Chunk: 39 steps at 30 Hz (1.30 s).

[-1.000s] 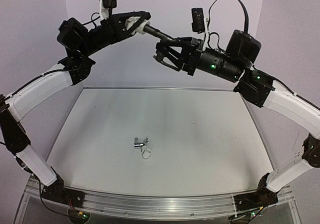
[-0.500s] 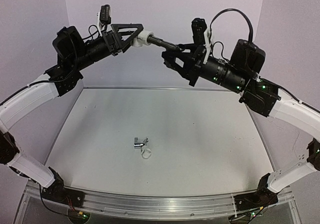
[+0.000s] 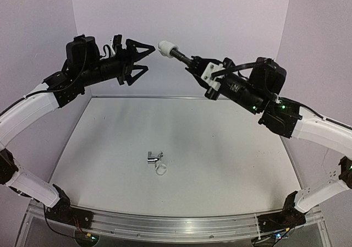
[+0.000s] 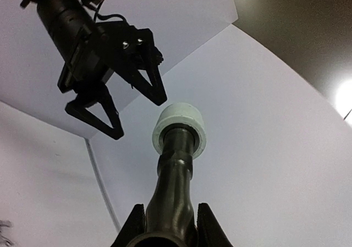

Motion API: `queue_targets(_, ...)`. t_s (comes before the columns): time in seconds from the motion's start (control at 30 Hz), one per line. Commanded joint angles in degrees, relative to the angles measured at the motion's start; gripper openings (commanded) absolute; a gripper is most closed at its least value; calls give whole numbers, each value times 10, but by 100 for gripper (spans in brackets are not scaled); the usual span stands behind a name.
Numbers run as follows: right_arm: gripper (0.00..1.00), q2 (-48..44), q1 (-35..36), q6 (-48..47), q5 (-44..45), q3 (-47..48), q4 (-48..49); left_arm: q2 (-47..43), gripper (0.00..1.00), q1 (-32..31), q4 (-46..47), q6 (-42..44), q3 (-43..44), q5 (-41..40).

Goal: Install the water faucets

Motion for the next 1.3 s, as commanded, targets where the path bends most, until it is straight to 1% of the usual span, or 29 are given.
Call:
queue_targets(0.0, 0, 3, 3, -199, 38, -37, 115, 7, 89, 1, -34, -97, 22, 2)
queue_targets(0.13, 0, 13, 4, -267, 46, -63, 151, 12, 89, 1, -10, -125, 11, 2)
queue_targets(0.33, 0, 37, 7, -330, 49, -69, 180, 58, 87, 1, -50, -136, 62, 26)
queue_targets(0.43, 0, 47, 13, -353, 47, -65, 186, 83, 83, 1, -61, -145, 80, 26)
queue_targets(0.53, 0, 53, 17, -366, 42, -63, 187, 100, 75, 1, -70, -147, 95, 20)
queue_targets(0.57, 0, 54, 17, -368, 39, -64, 187, 102, 70, 1, -66, -148, 95, 19)
queue_targets(0.67, 0, 59, 19, -365, 43, -62, 186, 99, 58, 1, -18, -151, 74, 20)
queue_targets(0.73, 0, 63, 20, -344, 52, -55, 185, 88, 49, 1, 45, -150, 48, 21)
queue_targets(0.83, 0, 68, 20, -282, 68, -37, 162, 73, 34, 1, 128, -144, 1, 20)
queue_targets(0.93, 0, 71, 20, -222, 73, -23, 144, 69, 24, 1, 196, -145, -27, 27)
queue_targets(1.0, 0, 71, 20, -183, 67, -14, 136, 76, 21, 1, 232, -144, -30, 48)
queue_targets(1.07, 0, 69, 20, -123, 54, 0, 124, 86, 20, 1, 270, -142, -27, 77)
queue_targets(1.13, 0, 66, 20, -49, 29, 28, 85, 102, 20, 1, 308, -140, -16, 105)
queue_targets(1.27, 0, 50, 20, 106, -63, 57, 36, 132, 22, 1, 393, -123, 10, 170)
